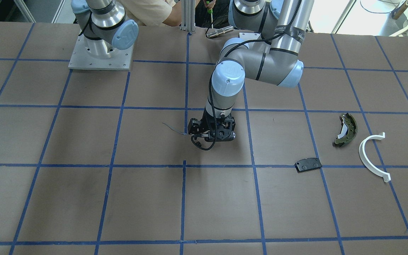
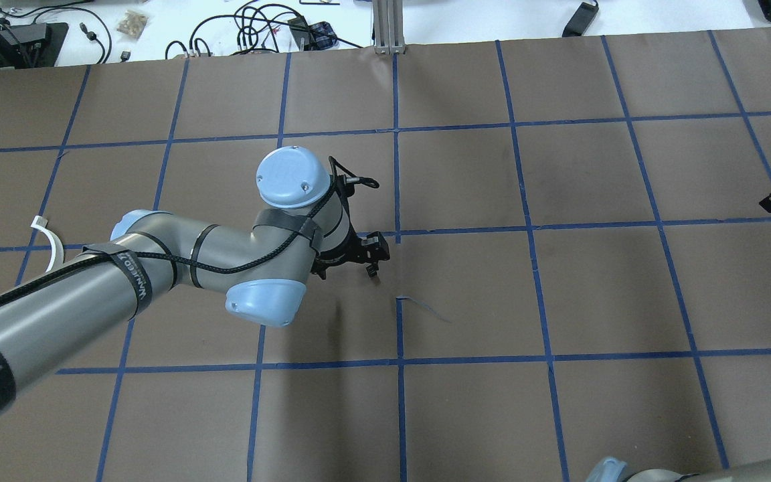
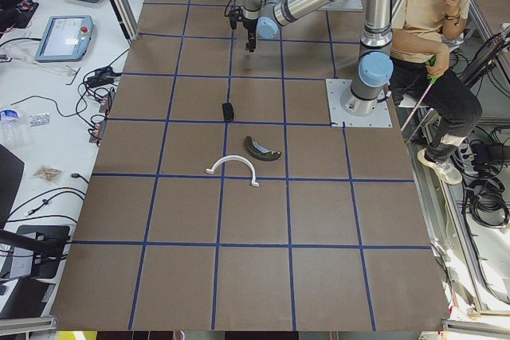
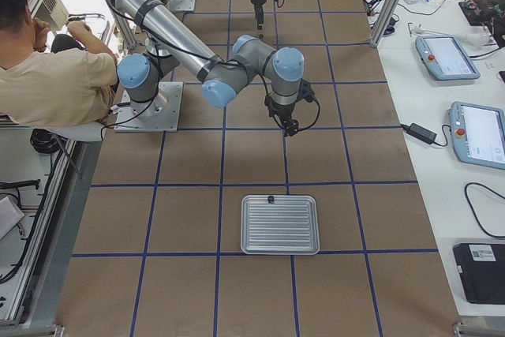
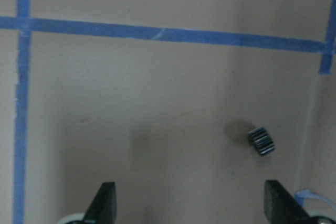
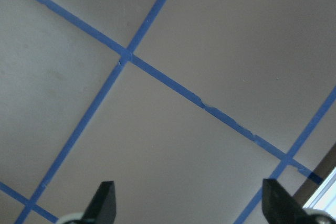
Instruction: Place bearing gear from tray to pile
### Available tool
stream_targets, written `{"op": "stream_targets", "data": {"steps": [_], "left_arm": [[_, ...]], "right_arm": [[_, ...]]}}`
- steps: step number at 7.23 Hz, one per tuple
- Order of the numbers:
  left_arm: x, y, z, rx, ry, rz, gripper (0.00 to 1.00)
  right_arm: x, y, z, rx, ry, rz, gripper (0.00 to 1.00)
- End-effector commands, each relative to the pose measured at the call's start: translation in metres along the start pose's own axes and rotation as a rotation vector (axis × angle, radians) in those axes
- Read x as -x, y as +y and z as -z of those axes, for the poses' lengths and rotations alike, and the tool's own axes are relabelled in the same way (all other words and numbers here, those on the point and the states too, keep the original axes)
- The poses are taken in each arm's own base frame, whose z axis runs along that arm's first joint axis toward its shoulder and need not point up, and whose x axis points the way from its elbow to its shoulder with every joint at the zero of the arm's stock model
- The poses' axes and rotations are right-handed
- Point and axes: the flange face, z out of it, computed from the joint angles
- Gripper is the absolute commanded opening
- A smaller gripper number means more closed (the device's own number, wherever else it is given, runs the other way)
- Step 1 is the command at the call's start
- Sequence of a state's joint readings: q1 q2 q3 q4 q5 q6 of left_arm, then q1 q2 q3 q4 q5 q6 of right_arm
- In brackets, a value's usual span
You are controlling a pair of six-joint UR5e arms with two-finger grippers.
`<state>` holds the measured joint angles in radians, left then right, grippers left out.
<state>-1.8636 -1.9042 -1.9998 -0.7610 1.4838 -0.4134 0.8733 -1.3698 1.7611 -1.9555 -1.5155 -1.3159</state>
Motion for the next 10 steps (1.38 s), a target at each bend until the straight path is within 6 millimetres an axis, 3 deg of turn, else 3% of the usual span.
{"op": "stream_targets", "data": {"steps": [1,2,3,4,5,6,7,8,10], "left_arm": [[-0.014,-0.003,-0.021,0.015,-0.008,-0.001,1.00],[-0.013,-0.004,-0.029,0.027,-0.016,-0.004,1.00],[-0.013,-0.004,-0.033,0.034,-0.019,-0.005,0.89],[-0.012,-0.004,-0.036,0.037,-0.022,-0.005,0.73],[-0.014,-0.005,-0.036,0.032,-0.020,-0.007,0.45],[-0.014,-0.004,-0.036,0.032,-0.020,-0.006,0.25],[-0.014,-0.004,-0.036,0.031,-0.019,-0.001,0.13],[-0.016,-0.005,-0.032,0.022,-0.015,-0.002,0.12],[-0.012,-0.016,-0.007,-0.015,0.001,-0.008,0.00]], "right_arm": [[-0.049,0.048,0.003,-0.007,0.015,0.112,0.97],[-0.074,0.065,-0.008,-0.049,0.000,0.145,0.97],[-0.093,0.084,-0.020,-0.061,-0.011,0.199,0.97],[-0.111,0.104,-0.036,-0.066,-0.027,0.228,0.97],[-0.129,0.110,-0.051,-0.072,-0.039,0.295,0.96],[-0.148,0.112,-0.060,-0.074,-0.039,0.325,0.96],[-0.165,0.113,-0.073,-0.075,-0.044,0.359,0.96],[-0.176,0.114,-0.090,-0.077,-0.058,0.381,0.96],[-0.173,0.114,-0.105,-0.081,-0.094,0.380,0.96]]}}
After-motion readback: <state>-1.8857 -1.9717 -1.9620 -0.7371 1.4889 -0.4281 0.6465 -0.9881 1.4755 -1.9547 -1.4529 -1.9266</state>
